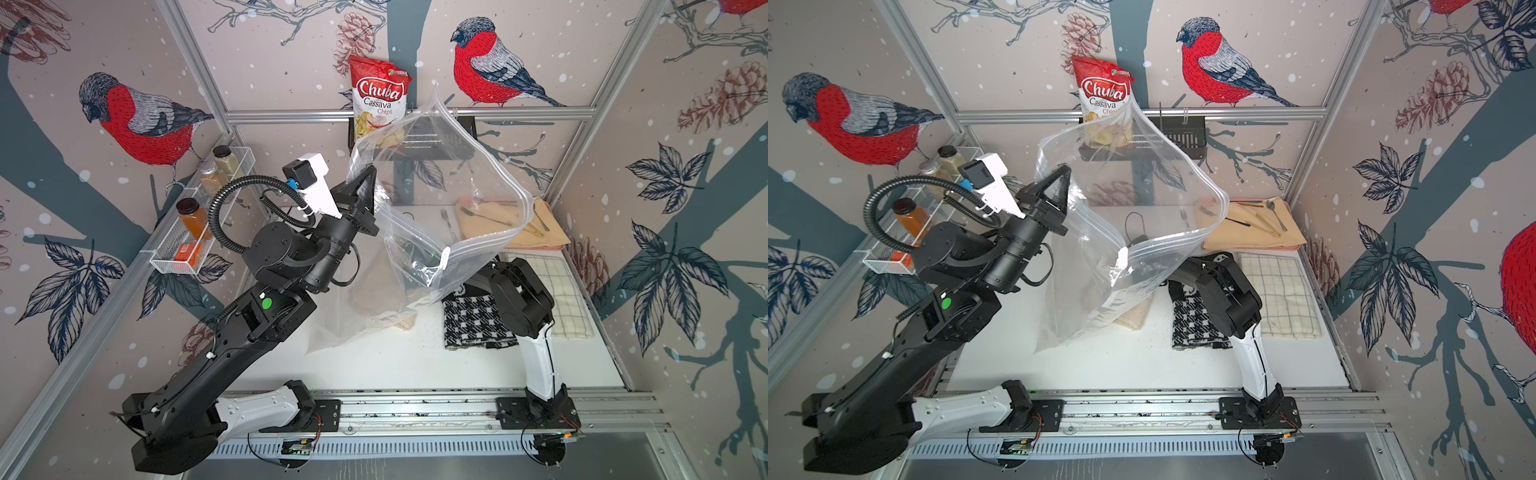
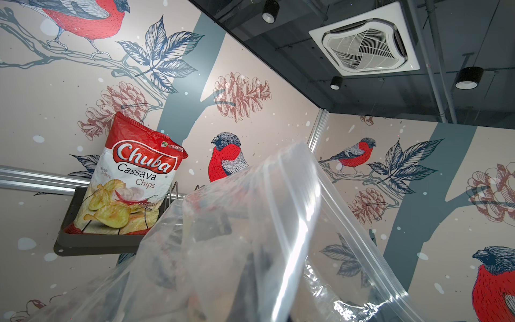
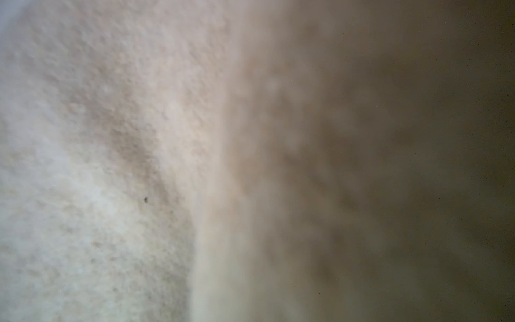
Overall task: Take the scarf out of the vacuum bag
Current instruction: Place the scarf at the center of the board.
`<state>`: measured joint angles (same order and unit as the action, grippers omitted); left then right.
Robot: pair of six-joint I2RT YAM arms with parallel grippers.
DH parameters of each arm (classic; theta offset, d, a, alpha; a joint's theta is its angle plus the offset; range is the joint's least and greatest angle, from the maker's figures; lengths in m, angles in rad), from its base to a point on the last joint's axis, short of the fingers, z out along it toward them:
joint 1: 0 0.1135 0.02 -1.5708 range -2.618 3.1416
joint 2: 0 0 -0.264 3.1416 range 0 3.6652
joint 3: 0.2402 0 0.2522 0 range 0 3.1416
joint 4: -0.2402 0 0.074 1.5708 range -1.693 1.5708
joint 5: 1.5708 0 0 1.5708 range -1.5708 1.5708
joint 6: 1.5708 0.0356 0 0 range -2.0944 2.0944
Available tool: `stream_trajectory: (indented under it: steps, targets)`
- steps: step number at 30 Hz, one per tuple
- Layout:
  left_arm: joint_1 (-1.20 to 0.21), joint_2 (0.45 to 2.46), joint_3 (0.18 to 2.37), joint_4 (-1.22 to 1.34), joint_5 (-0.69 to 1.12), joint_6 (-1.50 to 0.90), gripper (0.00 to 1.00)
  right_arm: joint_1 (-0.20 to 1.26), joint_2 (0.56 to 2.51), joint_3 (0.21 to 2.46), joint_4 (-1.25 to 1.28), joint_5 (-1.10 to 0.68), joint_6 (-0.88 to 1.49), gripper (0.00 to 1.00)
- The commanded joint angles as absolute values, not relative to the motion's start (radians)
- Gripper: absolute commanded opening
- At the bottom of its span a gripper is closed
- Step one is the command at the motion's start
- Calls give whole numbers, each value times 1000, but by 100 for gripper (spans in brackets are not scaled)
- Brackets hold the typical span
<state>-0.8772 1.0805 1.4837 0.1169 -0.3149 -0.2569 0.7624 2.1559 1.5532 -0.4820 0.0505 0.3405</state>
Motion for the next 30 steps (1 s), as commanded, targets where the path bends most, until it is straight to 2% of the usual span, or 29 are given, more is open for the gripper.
stream_trajectory:
  steps: [1, 4, 5, 7, 12, 13, 14, 18, 20, 24, 26, 30]
  targets:
    - [-876, 1081, 1486, 163, -305, -260, 0, 790, 2195, 1575, -639, 132, 231, 0]
    - [-877, 1086, 1487, 161, -301, -263, 0, 783, 2187, 1579, -614, 41, 217, 1]
    - [-876, 1086, 1486, 161, -302, -265, 0, 774, 2178, 1575, -610, 26, 224, 6]
    - [-876, 1087, 1484, 161, -303, -264, 0, 757, 2148, 1554, -589, -8, 238, 38]
    - [-877, 1089, 1485, 163, -304, -265, 0, 716, 2019, 1486, -552, -15, 280, 68]
    - [-876, 1089, 1483, 164, -305, -265, 0, 708, 1996, 1476, -555, 1, 288, 81]
    - [-876, 1088, 1482, 167, -307, -264, 0, 697, 1968, 1469, -561, 20, 294, 100]
    - [-876, 1088, 1482, 170, -306, -264, 0, 670, 1862, 1461, -585, 145, 319, 99]
    - [-876, 1087, 1482, 173, -304, -263, 0, 673, 1817, 1453, -575, 148, 306, 99]
    - [-877, 1091, 1487, 173, -298, -262, 0, 692, 1788, 1395, -463, -24, 280, 99]
    - [-875, 1090, 1487, 177, -296, -260, 0, 693, 1812, 1370, -396, -129, 281, 94]
    - [-876, 1089, 1490, 179, -292, -259, 0, 693, 1911, 1362, -276, -218, 280, 89]
